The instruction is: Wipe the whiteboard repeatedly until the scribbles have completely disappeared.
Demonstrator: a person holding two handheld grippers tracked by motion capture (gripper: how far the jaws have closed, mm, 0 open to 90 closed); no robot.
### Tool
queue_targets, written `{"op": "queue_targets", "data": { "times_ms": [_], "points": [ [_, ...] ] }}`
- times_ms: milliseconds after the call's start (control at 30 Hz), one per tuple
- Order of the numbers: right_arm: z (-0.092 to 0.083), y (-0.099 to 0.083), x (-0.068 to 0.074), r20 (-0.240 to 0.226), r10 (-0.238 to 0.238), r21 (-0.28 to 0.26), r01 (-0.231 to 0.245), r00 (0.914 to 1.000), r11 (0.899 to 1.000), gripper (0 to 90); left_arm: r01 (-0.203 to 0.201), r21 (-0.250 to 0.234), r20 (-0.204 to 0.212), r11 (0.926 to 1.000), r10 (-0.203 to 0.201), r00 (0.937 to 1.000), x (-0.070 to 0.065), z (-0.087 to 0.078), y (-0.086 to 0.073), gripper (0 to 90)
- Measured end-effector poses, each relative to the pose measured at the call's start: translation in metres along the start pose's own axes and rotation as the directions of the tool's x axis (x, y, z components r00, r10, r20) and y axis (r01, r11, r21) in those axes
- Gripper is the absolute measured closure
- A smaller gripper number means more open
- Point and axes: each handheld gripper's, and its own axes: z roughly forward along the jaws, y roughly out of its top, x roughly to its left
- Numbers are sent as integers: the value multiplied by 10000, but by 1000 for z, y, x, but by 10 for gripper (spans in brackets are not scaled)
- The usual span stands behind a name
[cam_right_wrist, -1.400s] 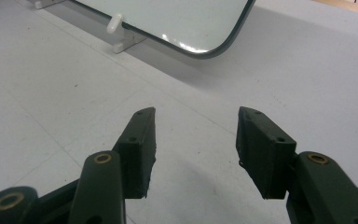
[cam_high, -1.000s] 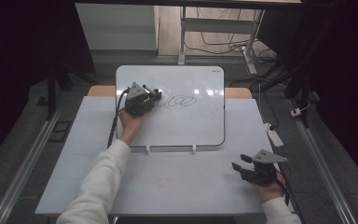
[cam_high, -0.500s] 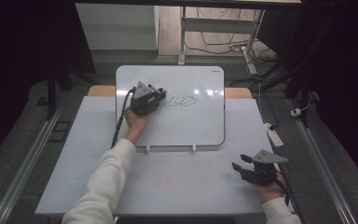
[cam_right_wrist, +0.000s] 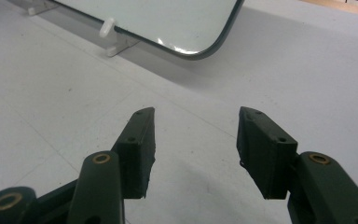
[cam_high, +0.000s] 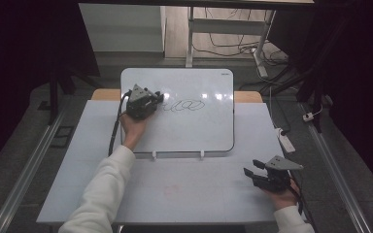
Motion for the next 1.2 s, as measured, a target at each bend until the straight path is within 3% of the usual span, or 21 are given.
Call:
{"op": "queue_targets", "data": {
  "times_ms": [100, 200, 233, 300, 367, 400, 500, 633, 700, 767, 900, 1033, 1133, 1200],
  "points": [
    [1, 0, 0, -24, 11, 36, -11, 10000, 10000, 467, -344, 99, 576, 9994, 338, 9978, -20, 11, -6, 777],
    [1, 0, 2, -24, -115, 117, 116, 9999, 9999, 466, -1024, 251, 556, 9944, 1008, 9933, -35, 16, -6, 777],
    [1, 0, 3, -11, -143, 127, 143, 9999, 9998, 466, -964, 236, 494, 9951, 952, 9942, -31, 14, -5, 777],
    [1, 0, 2, -29, -108, 115, 109, 9999, 9999, 466, -399, 116, 150, 9991, 398, 9991, -14, 5, -4, 777],
    [1, -1, 2, -24, -85, 88, 85, 10000, 9999, 466, 192, -61, -92, 9998, -193, 9998, 3, -5, -5, 777],
    [1, -1, 2, -30, -70, 83, 70, 10000, 9999, 466, 247, -79, -76, 9997, -248, 9997, 7, -7, -5, 777],
    [2, 0, 2, -52, -101, 121, 101, 9999, 9999, 466, 81, 55, 189, 10000, -82, 9998, -4, -3, -8, 777],
    [3, 0, 5, -67, -215, 187, 217, 9997, 9996, 465, -539, 255, 541, 9982, 525, 9972, -27, 7, -13, 777],
    [2, 0, 4, -40, -205, 163, 206, 9998, 9997, 465, -580, 298, 521, 9979, 564, 9970, -26, 6, -13, 777],
    [2, 0, 4, -36, -162, 154, 162, 9999, 9997, 464, -469, 311, 231, 9984, 462, 9987, -19, 0, -12, 777],
    [3, -1, 3, -71, -168, 176, 170, 9998, 9997, 464, 56, 189, 16, 9998, -56, 10000, 0, -12, -14, 777],
    [4, 0, 5, -111, -254, 184, 256, 9996, 9995, 464, 5, 155, 414, 9999, -11, 9991, -13, -6, -22, 777],
    [4, 0, 6, -107, -260, 215, 262, 9996, 9994, 463, -335, 230, 706, 9992, 318, 9970, -30, 2, -25, 777],
    [4, 0, 5, -90, -280, 206, 282, 9996, 9994, 463, -655, 290, 544, 9974, 639, 9965, -35, 4, -23, 777]
  ]
}}
